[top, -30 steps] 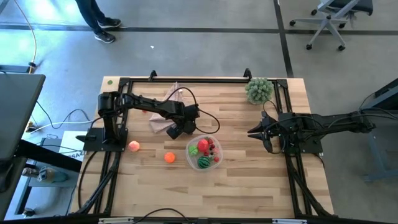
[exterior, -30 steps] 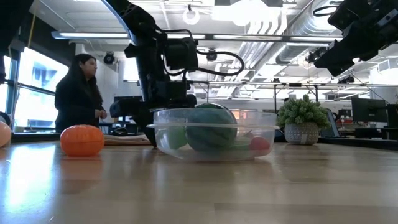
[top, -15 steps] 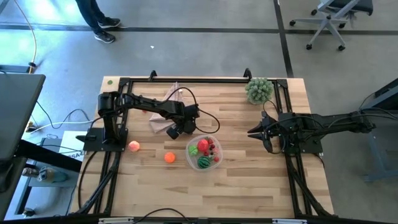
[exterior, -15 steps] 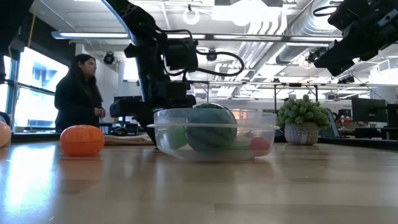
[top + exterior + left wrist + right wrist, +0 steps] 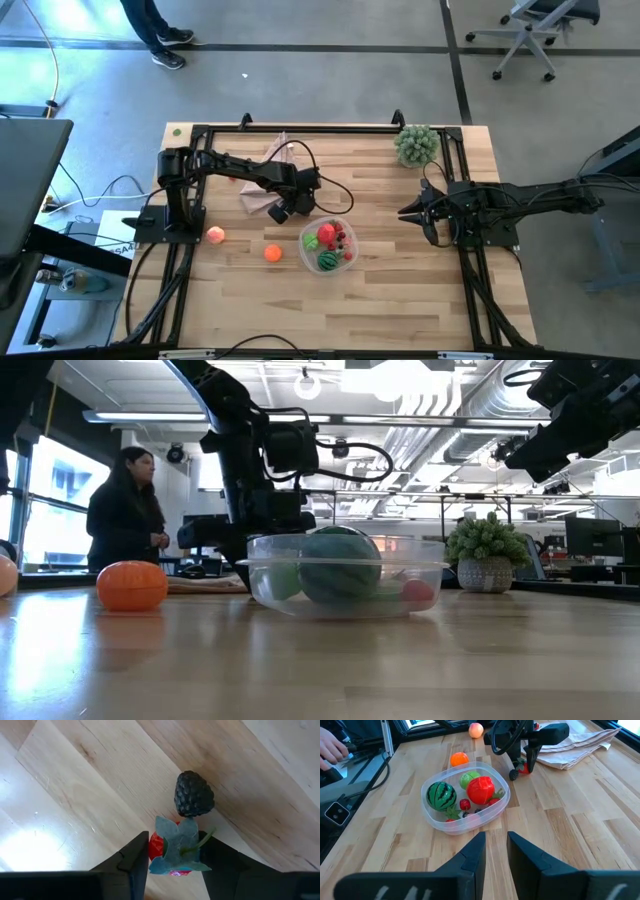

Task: Pick and placing Produce into tupperware
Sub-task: Put the strawberry into the transparent bin

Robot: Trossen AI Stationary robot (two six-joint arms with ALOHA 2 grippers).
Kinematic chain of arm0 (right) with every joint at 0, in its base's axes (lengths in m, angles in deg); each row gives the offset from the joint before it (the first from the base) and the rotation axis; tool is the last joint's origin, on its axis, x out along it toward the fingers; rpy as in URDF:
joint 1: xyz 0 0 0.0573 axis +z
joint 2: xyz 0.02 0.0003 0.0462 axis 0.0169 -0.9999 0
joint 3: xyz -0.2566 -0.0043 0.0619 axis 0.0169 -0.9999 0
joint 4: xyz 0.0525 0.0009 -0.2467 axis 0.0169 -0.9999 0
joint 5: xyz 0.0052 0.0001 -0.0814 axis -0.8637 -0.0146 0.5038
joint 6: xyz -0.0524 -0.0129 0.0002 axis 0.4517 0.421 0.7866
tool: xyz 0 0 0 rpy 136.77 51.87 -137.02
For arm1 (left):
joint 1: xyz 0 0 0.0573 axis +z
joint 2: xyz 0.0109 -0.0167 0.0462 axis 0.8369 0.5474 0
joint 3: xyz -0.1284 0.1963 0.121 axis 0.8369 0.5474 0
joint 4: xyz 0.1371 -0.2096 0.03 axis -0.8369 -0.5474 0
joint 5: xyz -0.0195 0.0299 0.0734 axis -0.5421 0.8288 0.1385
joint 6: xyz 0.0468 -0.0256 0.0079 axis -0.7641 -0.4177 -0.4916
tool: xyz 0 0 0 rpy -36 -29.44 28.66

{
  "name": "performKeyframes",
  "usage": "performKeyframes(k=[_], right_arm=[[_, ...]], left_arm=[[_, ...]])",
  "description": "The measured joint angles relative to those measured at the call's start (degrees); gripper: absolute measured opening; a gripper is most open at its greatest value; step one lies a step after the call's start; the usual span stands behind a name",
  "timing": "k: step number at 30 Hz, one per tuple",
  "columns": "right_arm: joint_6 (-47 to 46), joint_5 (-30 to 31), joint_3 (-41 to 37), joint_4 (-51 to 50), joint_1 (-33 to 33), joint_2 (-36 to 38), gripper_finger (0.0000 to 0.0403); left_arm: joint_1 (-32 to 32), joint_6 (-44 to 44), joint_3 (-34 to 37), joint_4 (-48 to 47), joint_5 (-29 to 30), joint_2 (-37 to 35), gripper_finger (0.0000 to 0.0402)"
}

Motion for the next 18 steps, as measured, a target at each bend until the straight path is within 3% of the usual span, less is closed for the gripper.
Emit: performKeyframes(k=[11, 18], right_arm=[[0.0, 0.0, 0.0, 0.0, 0.0, 0.0, 0.0068], [0.0, 0.0, 0.0, 0.0, 0.0, 0.0, 0.0068]], left_arm=[[0.0, 1.6, 0.0, 0.3, 0.2, 0.0, 0.0143], [0.0, 4.9, -2.3, -1.1, 3.9, 0.0, 0.0144]])
